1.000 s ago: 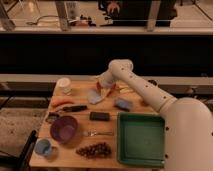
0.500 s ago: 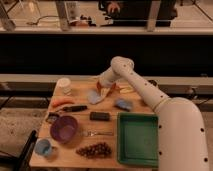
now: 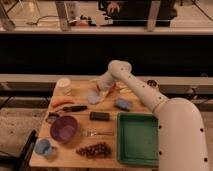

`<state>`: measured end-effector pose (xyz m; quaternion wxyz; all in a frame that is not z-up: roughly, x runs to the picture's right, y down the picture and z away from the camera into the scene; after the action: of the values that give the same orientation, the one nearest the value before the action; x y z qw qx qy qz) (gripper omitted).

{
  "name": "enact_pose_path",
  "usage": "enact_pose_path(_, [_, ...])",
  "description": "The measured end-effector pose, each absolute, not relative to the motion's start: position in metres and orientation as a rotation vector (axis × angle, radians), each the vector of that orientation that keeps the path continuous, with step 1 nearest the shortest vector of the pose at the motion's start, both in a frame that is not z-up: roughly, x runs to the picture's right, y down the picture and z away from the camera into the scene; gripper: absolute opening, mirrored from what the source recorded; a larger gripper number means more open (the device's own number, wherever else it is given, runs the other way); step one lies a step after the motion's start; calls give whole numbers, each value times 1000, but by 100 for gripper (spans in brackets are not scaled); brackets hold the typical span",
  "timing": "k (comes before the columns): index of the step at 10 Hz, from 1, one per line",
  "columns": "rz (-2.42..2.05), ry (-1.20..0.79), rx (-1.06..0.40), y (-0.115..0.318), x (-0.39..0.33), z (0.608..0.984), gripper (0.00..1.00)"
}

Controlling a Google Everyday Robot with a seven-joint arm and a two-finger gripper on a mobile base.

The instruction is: Place towel in purple bowl

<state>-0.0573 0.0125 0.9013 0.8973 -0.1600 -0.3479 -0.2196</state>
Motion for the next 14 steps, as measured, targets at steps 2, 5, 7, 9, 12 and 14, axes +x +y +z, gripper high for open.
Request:
enact_pose_path(2, [-445, -663, -297, 17, -57, 904, 80])
enact_pose_path(5, [-445, -619, -283, 25, -60, 914, 80])
enact_pose_path(7, [-436, -610, -278, 27, -59, 920, 80])
enact_pose_path(9, [-427, -609, -276, 30, -58, 927, 80])
enact_pose_path(12, [-430, -613, -262, 28, -62, 940, 80])
enact_pose_path(14, [-434, -617, -255, 28, -65, 946, 80])
